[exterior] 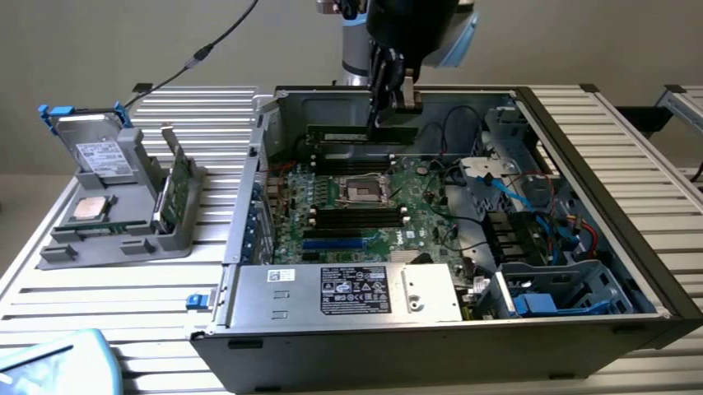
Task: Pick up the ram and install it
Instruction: 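Pick up the ram and move it above insertion slot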
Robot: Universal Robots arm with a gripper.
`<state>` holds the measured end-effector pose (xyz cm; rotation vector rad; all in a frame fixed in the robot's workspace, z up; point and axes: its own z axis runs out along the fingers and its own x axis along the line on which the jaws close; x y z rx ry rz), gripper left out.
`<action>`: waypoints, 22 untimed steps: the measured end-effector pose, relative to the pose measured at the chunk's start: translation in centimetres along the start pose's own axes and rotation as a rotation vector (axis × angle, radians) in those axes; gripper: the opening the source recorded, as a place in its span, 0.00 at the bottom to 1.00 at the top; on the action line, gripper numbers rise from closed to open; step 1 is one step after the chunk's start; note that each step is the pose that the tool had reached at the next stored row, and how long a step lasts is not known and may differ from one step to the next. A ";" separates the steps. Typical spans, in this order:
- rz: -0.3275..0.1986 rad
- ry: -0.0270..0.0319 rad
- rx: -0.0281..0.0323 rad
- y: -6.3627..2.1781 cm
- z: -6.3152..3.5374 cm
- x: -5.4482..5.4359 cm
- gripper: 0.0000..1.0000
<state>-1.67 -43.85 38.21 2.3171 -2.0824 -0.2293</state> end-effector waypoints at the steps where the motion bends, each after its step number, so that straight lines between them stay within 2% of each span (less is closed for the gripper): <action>1: 0.000 0.0038 0.0042 -0.04 0.04 -0.1 0.13; 4: 0.003 0.0156 0.0139 -0.11 0.18 -0.4 0.13; 8: 0.010 0.0274 0.0184 -0.17 0.48 -0.5 0.13; 22: 0.045 0.0455 0.0212 -0.38 2.06 -0.7 0.13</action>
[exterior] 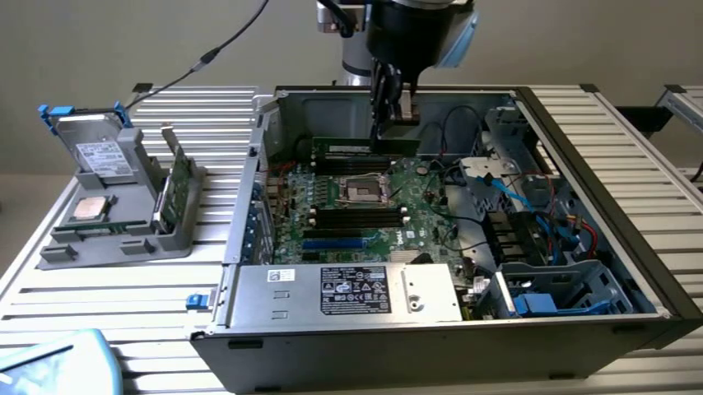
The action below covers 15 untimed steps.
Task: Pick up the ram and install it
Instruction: 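Pick up the ram and move it above insertion slot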
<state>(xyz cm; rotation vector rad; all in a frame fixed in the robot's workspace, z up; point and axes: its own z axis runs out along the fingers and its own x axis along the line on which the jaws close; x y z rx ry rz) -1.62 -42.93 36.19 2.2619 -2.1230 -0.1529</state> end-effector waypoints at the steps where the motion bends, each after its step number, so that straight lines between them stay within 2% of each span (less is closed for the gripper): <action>1: 0.002 0.0012 0.0003 -0.01 0.11 0.0 0.13; 6: 0.010 0.0088 0.0014 -0.07 0.66 -0.2 0.13; 13: 0.015 0.0375 0.0088 -0.15 1.13 -0.4 0.13; 15: 0.017 0.0432 0.0115 -0.18 1.29 -0.5 0.13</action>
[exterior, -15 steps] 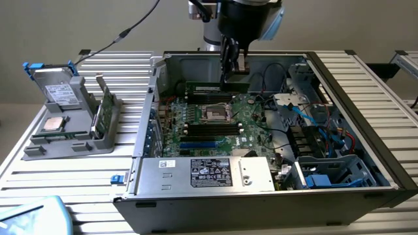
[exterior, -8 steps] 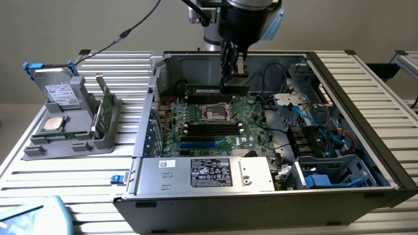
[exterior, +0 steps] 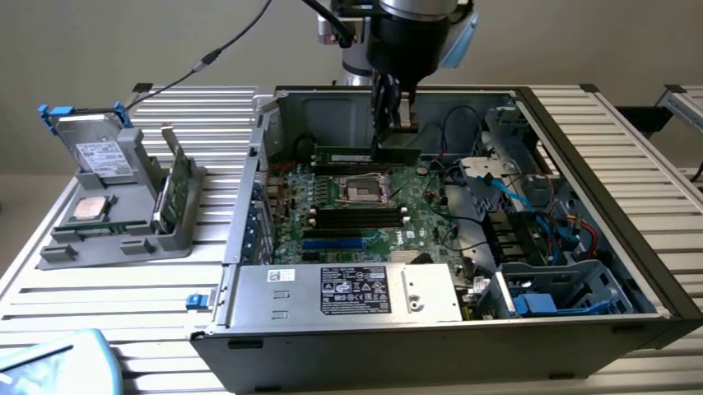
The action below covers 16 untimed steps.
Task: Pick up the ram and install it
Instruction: 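Pick up the ram and move it above insertion slot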
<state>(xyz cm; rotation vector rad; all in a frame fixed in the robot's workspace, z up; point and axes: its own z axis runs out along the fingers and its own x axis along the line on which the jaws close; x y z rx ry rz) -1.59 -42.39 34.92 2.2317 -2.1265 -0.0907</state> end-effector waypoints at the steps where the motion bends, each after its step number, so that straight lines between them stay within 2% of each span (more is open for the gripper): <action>1: 0.001 0.0018 0.0013 -0.01 0.08 0.0 0.13; 6: 0.004 0.0129 0.0079 -0.10 0.46 -0.4 0.13; 16: 0.005 0.0141 0.0087 -0.33 2.16 -2.2 0.13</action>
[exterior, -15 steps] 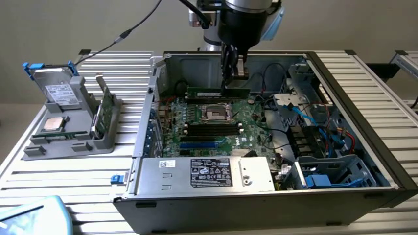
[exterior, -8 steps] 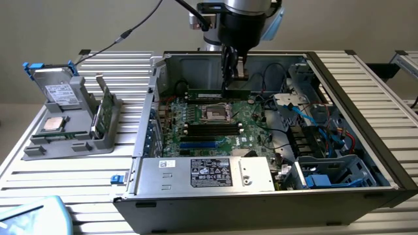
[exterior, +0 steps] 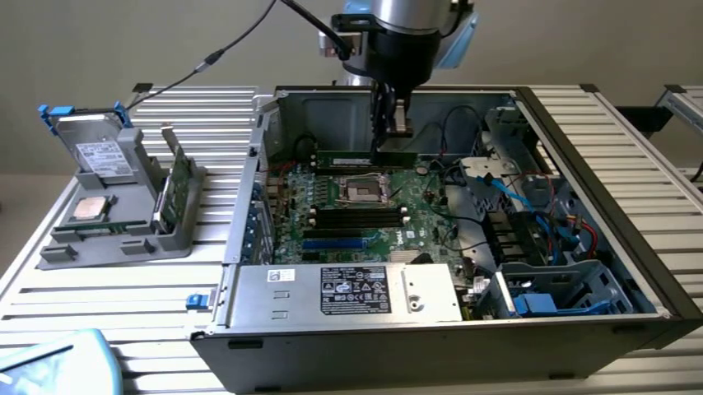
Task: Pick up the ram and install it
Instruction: 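Pick up the ram and move it above insertion slot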
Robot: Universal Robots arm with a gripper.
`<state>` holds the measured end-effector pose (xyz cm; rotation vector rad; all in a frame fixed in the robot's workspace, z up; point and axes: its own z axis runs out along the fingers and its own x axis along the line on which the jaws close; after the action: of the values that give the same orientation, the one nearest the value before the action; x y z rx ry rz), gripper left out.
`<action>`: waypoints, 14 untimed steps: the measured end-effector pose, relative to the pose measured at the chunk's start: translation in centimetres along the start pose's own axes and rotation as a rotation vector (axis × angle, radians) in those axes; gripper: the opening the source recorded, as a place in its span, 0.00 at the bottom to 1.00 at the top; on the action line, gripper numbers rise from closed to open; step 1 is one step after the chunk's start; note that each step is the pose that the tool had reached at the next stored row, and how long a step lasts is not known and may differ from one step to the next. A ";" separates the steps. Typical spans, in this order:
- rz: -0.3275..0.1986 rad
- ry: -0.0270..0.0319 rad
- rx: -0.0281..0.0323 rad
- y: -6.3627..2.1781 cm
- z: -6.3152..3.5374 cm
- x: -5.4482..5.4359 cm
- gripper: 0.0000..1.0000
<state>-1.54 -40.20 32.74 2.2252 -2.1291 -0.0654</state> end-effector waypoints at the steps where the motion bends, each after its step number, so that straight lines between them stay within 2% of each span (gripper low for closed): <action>1: 0.000 -0.0002 0.0001 -0.02 0.19 -0.2 0.13; 14: 0.000 -0.0002 0.0001 -0.11 2.53 -0.3 0.13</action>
<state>-1.63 -39.90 30.20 2.2252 -2.1293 -0.0655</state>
